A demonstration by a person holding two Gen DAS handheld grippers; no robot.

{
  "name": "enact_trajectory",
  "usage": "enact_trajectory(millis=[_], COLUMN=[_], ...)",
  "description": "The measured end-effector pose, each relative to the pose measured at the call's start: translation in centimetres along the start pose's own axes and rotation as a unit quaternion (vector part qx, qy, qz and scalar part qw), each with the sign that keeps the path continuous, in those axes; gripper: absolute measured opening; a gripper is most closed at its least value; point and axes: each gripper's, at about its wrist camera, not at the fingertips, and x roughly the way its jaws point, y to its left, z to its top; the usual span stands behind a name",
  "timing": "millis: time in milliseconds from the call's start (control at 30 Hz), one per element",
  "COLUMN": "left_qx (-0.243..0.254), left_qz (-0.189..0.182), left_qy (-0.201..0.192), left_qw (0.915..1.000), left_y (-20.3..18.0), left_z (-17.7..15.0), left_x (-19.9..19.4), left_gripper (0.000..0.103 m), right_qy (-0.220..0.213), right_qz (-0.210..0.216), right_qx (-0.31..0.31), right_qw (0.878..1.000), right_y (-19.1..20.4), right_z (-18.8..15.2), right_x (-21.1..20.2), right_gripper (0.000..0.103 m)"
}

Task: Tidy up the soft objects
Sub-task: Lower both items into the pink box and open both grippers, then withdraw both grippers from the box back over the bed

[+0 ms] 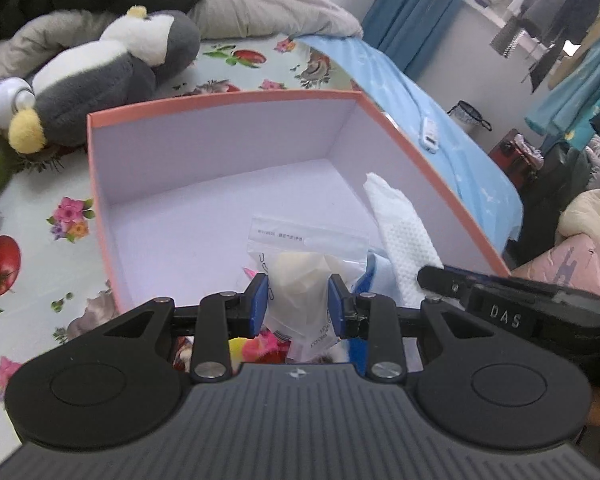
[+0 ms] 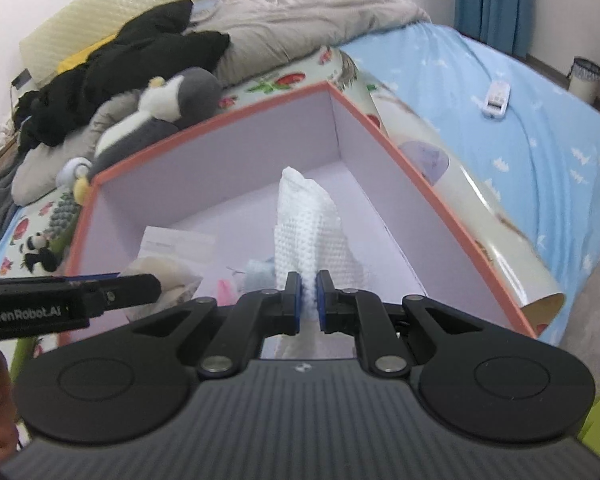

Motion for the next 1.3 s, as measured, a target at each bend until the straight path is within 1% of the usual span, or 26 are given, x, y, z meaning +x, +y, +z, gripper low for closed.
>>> enact_trajectory(millis=[100, 200, 233, 267, 300, 333, 367, 433, 467, 600, 800, 1033, 1300], left_qx=[0.003, 0.001, -0.001, -0.002, -0.001, 0.0, 0.001, 0.005, 0.005, 0.01, 0.013, 0.007, -0.002], left_qz=[0.008, 0.013, 0.013, 0.013, 0.012, 0.013, 0.014, 0.017, 0.019, 0.022, 0.024, 0.021, 0.024], left_qy=[0.009, 0.016, 0.014, 0.012, 0.009, 0.007, 0.005, 0.002, 0.0, -0.018, -0.047, -0.075, -0.107], left_qw=[0.9999, 0.9998, 0.9998, 0.9999, 0.9999, 0.9999, 0.9999, 0.9998, 0.9998, 0.9996, 0.9985, 0.997, 0.994], left_y=[-0.2, -0.3, -0.3, -0.4, -0.4, -0.5, -0.5, -0.6, -0.6, -0.8, -1.3, -1.2, -0.3], left_z=[0.5, 0.7, 0.7, 0.7, 0.7, 0.7, 0.6, 0.5, 0.4, 0.0, -1.7, -5.1, -10.3], left_x=[1.9, 3.0, 3.0, 3.0, 2.8, 2.6, 2.3, 1.4, 0.8, -2.4, -8.7, -16.3, -23.7], left_gripper=[0.036, 0.045, 0.051, 0.053, 0.055, 0.055, 0.055, 0.055, 0.055, 0.055, 0.055, 0.055, 0.057], right_qy=[0.013, 0.016, 0.015, 0.013, 0.013, 0.014, 0.015, 0.015, 0.016, 0.007, -0.013, -0.037, -0.061], right_qz=[-0.001, 0.003, 0.003, 0.006, 0.008, 0.009, 0.006, 0.012, 0.017, 0.018, 0.022, 0.036, 0.052], right_qx=[0.007, 0.012, 0.019, 0.026, 0.03, 0.034, 0.039, 0.049, 0.054, 0.05, 0.032, 0.017, -0.006], right_qw=[1.0, 1.0, 1.0, 1.0, 0.999, 0.999, 0.999, 0.999, 0.998, 0.999, 0.999, 0.999, 0.997], right_y=[-0.7, -1.1, -1.3, -1.6, -1.8, -1.9, -2.1, -2.3, -2.3, -1.6, 0.7, 3.7, 7.9], right_z=[-0.1, 0.0, 0.0, 0.0, 0.1, 0.1, 0.1, 0.1, 0.1, 0.0, -0.7, -2.6, -5.4], right_x=[1.8, 2.6, 2.6, 2.5, 2.5, 2.4, 2.3, 2.0, 1.7, -0.1, -4.2, -9.5, -14.9], right_gripper=[0.013, 0.017, 0.021, 0.03, 0.035, 0.043, 0.046, 0.044, 0.044, 0.044, 0.044, 0.044, 0.044])
